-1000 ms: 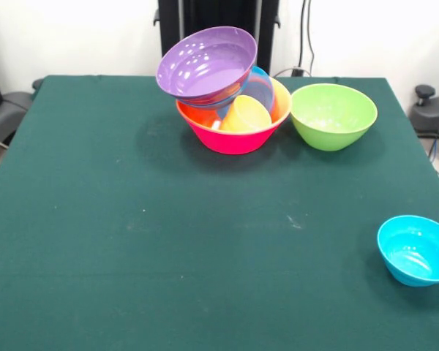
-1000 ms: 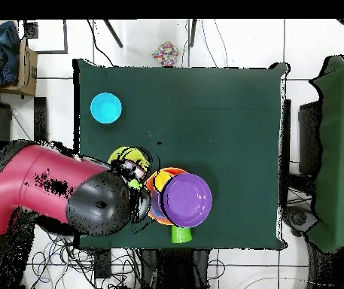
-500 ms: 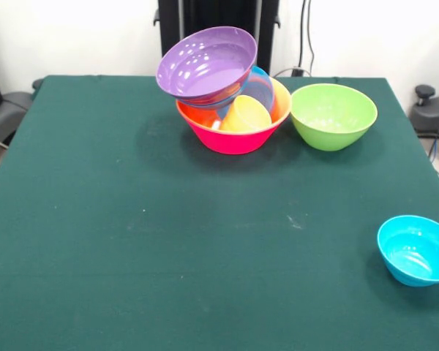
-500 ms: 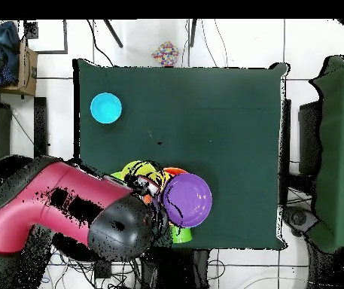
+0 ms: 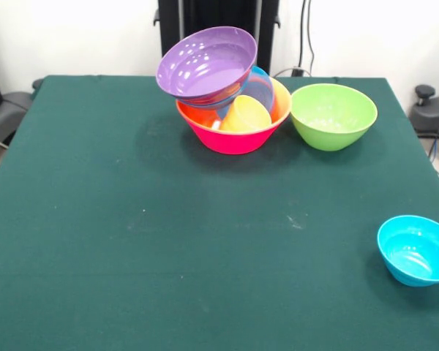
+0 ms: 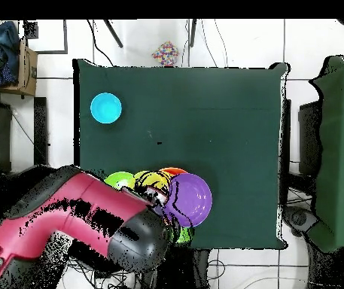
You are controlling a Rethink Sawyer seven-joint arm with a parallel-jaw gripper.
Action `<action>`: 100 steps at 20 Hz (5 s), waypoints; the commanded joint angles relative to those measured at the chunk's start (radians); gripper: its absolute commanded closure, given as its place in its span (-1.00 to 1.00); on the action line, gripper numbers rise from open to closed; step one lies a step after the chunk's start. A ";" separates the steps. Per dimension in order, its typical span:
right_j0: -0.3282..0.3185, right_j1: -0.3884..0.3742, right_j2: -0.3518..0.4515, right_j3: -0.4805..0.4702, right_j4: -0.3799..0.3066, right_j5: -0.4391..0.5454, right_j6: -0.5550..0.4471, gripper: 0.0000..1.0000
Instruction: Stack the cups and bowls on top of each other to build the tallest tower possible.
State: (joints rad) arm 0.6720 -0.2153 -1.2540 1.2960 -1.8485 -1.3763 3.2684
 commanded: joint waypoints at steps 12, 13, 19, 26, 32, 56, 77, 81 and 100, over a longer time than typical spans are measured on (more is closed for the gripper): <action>-0.033 0.034 0.281 0.140 0.028 0.278 -0.439 1.00; -0.035 0.033 0.287 0.142 0.031 0.286 -0.443 1.00; -0.047 0.025 0.318 0.153 0.034 0.327 -0.477 1.00; -0.056 0.012 0.348 0.164 0.038 0.367 -0.505 1.00; -0.070 0.011 0.377 0.173 0.050 0.410 -0.544 1.00; -0.083 -0.011 0.441 0.186 0.057 0.474 -0.558 1.00; -0.096 0.036 0.510 0.148 0.126 0.633 -0.543 1.00; -0.092 0.040 0.515 0.141 0.111 0.626 -0.496 1.00; -0.061 0.063 0.488 0.128 0.085 0.630 -0.412 -1.00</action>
State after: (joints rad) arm 0.6039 -0.2102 -0.9413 1.4462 -1.7750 -0.8230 2.9418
